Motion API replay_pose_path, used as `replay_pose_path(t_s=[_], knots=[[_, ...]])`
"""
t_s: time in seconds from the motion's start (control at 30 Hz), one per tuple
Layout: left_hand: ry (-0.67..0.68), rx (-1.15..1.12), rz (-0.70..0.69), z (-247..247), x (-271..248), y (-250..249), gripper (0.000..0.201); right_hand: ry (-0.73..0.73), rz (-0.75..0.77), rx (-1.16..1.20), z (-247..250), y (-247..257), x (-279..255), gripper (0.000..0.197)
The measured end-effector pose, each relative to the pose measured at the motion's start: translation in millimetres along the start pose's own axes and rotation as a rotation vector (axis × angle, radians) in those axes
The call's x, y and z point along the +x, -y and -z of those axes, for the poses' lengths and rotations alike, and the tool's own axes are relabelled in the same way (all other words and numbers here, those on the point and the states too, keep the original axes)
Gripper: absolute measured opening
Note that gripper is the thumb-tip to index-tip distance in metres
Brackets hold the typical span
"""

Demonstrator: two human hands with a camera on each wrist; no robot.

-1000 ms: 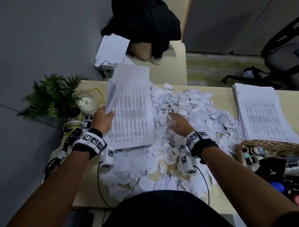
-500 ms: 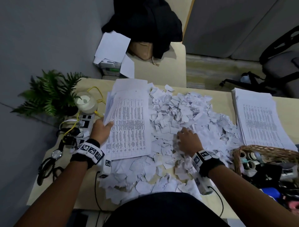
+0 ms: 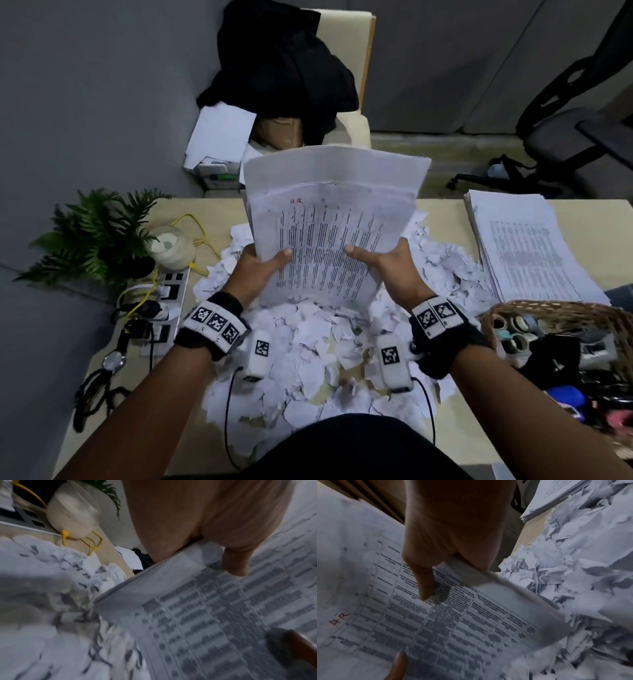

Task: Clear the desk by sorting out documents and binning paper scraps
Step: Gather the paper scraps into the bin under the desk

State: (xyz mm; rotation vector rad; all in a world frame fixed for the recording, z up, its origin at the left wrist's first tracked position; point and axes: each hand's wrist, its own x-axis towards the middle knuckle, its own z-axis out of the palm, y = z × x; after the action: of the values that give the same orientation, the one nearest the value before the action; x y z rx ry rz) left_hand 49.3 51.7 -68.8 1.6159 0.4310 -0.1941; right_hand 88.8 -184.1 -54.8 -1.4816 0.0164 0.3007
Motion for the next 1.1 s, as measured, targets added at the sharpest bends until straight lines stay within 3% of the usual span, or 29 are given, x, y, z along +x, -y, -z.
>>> replay_pose_path(t_s=[0.07, 0.17, 0.23, 0.3, 0.43, 0.53, 0.7, 0.9, 1.1], knots=[[0.025, 0.042, 0.02, -11.9, -9.0, 0.1, 0.041, -0.042, 0.012, 0.013, 4.0, -8.5, -8.8, 0.039], [-0.055, -0.005, 0.036, -37.5, -16.8, 4.6, 0.026, -0.091, -0.013, -0.029, 0.2, -24.2, -21.1, 0.037], [-0.091, -0.023, 0.003, -50.6, -14.7, -2.7, 0.041, -0.158, -0.002, -0.078, 3.3, -23.7, -22.8, 0.032], [-0.072, 0.034, -0.059, -62.7, -6.7, -18.4, 0.044, -0.25, 0.013, -0.104, 16.5, -3.1, -18.0, 0.027], [0.092, 0.224, -0.281, -100.9, 13.3, -78.6, 0.027, -0.354, 0.136, -0.281, 75.3, 60.1, -3.4, 0.026], [0.146, 0.284, -0.363, -149.9, 29.0, -114.5, 0.042, -0.395, 0.178, -0.348, 138.1, 101.2, 10.1, 0.041], [0.276, 0.246, -0.314, -254.8, 50.1, -148.7, 0.041, -0.459, 0.098, -0.473, 247.2, 135.0, 38.9, 0.071], [0.464, 0.379, -0.17, -368.8, 83.4, -145.6, 0.036, -0.502, -0.048, -0.662, 352.3, 134.3, 55.0, 0.06], [0.449, 0.408, 0.026, -453.4, 130.4, -98.6, 0.02, -0.628, -0.18, -0.823, 430.3, 81.6, 65.3, 0.054]])
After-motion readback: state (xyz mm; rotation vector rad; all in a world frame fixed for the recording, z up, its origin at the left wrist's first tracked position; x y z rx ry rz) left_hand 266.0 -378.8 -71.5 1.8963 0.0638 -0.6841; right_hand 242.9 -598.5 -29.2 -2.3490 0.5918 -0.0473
